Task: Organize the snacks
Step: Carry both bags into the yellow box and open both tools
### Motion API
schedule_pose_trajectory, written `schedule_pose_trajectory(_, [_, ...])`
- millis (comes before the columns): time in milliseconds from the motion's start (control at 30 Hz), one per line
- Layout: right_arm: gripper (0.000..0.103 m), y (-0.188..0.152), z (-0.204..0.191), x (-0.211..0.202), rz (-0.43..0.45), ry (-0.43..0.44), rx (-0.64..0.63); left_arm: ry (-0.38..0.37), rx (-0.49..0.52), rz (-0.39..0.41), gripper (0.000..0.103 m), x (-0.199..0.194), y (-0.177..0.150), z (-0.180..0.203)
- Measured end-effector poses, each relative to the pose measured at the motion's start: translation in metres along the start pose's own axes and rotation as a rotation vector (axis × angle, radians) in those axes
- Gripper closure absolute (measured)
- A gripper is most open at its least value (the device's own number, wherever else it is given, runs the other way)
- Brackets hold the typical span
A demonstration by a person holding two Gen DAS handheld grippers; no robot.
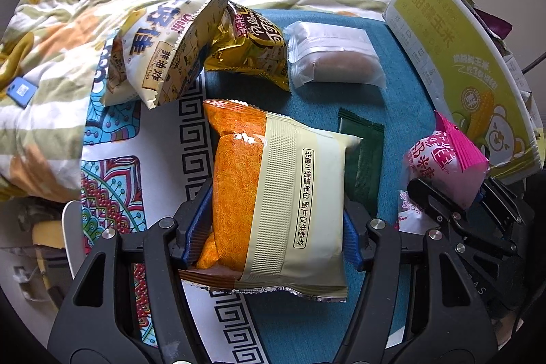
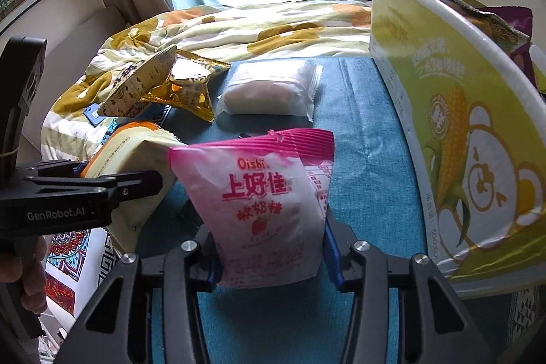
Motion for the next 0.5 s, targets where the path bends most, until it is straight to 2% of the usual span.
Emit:
schedule_pose_trajectory(300, [0.06,-0.002,-0.001,-0.051,0.041,-0.024,-0.001,-0.016,0.002,0.061,0.043,-0.058,-0.013,0.013])
schedule_pose_trajectory(500, [0.06,0.001,-0.011,-0.103,0.105,-0.046,-0.017,-0.003,0.015,0.144,0.043,-0.114,-0.016,0.025])
Point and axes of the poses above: each gripper's, at about its wrist camera, not at the fingertips, and x roughly the way its jaws point, z to its right, y to its top, the point moved 1 cm from there along x, roughly the way its jaws point, and after that the axes turned 12 degrees about -z, right-handed, at the moved point
